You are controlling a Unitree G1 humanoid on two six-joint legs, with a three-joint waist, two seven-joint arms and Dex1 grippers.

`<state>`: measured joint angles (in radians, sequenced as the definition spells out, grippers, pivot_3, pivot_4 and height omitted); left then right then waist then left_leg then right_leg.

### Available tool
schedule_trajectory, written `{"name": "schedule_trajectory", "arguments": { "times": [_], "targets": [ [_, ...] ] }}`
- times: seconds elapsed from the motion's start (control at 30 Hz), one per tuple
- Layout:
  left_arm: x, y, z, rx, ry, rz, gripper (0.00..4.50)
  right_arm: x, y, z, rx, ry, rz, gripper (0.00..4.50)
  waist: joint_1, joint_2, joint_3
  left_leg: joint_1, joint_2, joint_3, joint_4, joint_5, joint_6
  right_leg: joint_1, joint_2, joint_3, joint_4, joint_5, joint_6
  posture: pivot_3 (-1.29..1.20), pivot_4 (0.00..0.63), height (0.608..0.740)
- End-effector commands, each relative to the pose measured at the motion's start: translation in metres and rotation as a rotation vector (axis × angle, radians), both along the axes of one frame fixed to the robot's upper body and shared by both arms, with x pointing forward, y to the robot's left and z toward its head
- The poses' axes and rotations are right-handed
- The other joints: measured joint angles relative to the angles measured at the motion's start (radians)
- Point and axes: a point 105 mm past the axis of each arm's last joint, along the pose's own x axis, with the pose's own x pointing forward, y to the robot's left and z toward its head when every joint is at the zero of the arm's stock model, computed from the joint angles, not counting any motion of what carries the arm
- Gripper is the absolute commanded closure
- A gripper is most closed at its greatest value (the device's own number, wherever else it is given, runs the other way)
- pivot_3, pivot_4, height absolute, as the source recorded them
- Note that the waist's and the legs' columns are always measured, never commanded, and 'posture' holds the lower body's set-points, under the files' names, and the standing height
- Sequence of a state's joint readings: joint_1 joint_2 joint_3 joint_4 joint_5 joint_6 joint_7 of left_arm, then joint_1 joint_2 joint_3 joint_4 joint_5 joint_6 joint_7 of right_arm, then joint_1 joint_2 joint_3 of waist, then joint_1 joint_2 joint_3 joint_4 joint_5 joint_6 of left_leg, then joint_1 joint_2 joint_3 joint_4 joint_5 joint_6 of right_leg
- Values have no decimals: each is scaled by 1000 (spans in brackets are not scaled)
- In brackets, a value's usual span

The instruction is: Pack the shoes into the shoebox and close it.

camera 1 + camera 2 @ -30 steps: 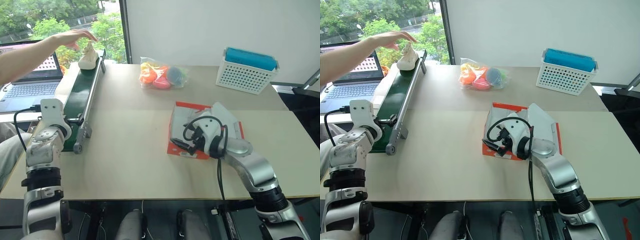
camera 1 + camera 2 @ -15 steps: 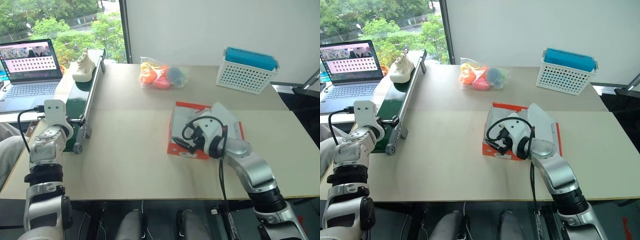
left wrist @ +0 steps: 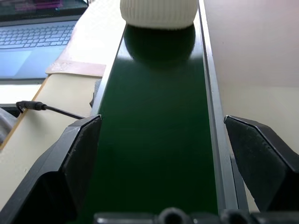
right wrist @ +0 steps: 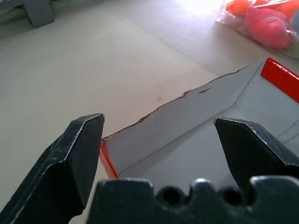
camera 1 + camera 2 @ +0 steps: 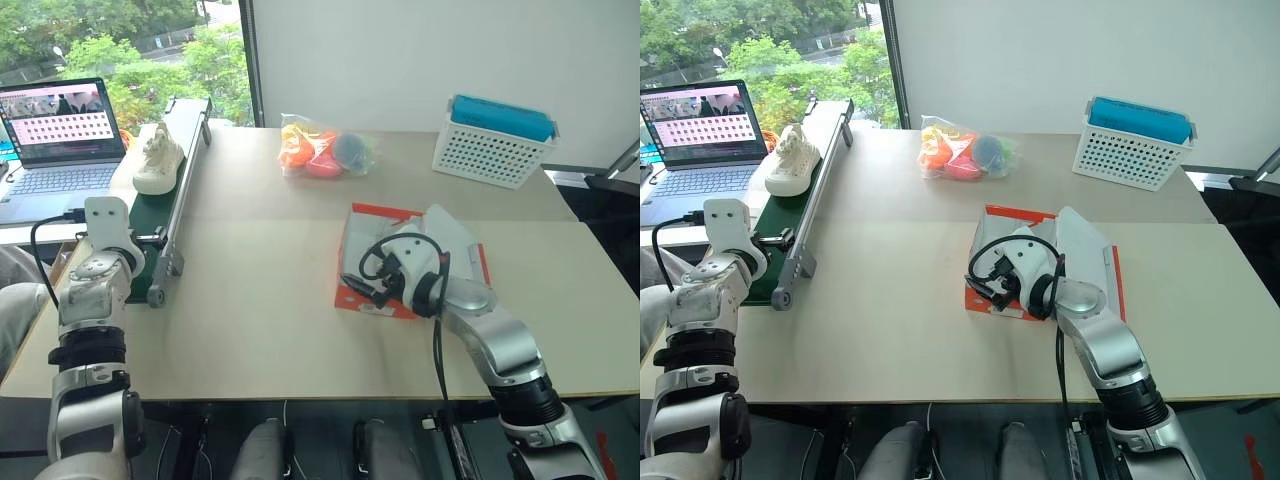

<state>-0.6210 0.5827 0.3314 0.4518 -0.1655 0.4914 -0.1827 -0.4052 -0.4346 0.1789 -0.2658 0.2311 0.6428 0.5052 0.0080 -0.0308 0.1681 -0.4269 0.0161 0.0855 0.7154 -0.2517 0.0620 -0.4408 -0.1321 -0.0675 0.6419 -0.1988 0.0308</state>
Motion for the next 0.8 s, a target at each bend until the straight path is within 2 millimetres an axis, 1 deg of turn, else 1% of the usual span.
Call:
{"name": "schedule_trajectory", "arguments": {
  "times": [0.03,0.17,0.33,0.53,0.63,0.7,0.8],
  "targets": [
    [3,10,36,42,-107,27,0,3,-2,12,19,-52,-19,53,0,0,0,0,0,0,0,0,0,0,0,0,0,0,0,0,150,699],
    [4,12,43,49,-126,30,0,4,-2,12,21,-52,-24,53,-1,0,0,0,0,0,0,0,0,0,0,0,0,0,0,0,150,699],
    [3,17,47,43,-144,54,0,4,-2,10,24,-49,-34,53,-2,0,0,0,0,0,0,0,0,0,0,0,0,0,0,0,150,699],
    [-1,37,46,0,-157,147,0,4,-4,9,28,-48,-52,53,-3,0,0,0,0,0,0,0,0,0,0,0,0,0,0,0,150,699],
    [-1,43,36,-7,-119,167,0,4,-6,9,30,-49,-64,53,-3,0,0,0,0,0,0,0,0,0,0,0,0,0,0,0,150,699],
    [2,37,21,-35,-57,142,0,5,-6,10,34,-53,-71,53,-2,0,0,0,0,0,0,0,0,0,0,0,0,0,0,0,150,699],
    [3,30,8,-56,8,123,0,6,-8,13,40,-59,-80,53,2,0,0,0,0,0,0,0,0,0,0,0,0,0,0,0,150,699]
  ]
}}
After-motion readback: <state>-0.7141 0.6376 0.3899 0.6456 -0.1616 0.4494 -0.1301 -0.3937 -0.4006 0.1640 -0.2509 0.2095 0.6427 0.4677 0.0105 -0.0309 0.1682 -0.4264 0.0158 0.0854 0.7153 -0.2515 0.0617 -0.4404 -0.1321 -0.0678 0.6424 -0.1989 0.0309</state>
